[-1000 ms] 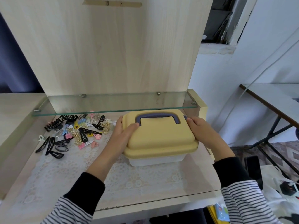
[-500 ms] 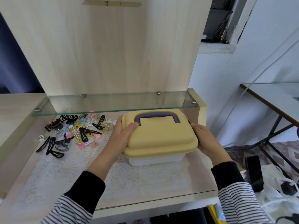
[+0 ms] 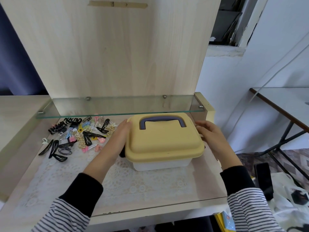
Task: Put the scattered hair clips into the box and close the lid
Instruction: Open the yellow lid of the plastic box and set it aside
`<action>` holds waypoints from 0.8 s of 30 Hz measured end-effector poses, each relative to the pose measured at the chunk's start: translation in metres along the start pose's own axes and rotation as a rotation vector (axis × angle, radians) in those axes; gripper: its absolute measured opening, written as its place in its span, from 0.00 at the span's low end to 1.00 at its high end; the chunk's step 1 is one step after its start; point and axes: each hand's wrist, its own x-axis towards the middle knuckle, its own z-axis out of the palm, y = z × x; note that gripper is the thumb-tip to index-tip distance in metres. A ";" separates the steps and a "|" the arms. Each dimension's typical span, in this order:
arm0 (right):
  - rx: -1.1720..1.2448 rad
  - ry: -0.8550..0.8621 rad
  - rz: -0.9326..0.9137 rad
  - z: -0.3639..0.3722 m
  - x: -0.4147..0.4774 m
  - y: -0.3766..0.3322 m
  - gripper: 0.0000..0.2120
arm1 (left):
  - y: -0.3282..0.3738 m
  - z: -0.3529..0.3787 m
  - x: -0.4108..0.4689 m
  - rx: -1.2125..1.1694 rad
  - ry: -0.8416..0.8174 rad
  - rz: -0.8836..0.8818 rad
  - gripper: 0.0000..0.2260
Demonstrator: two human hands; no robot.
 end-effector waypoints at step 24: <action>-0.214 0.058 -0.047 0.028 -0.031 -0.041 0.16 | -0.020 0.010 0.002 -0.162 0.151 -0.030 0.37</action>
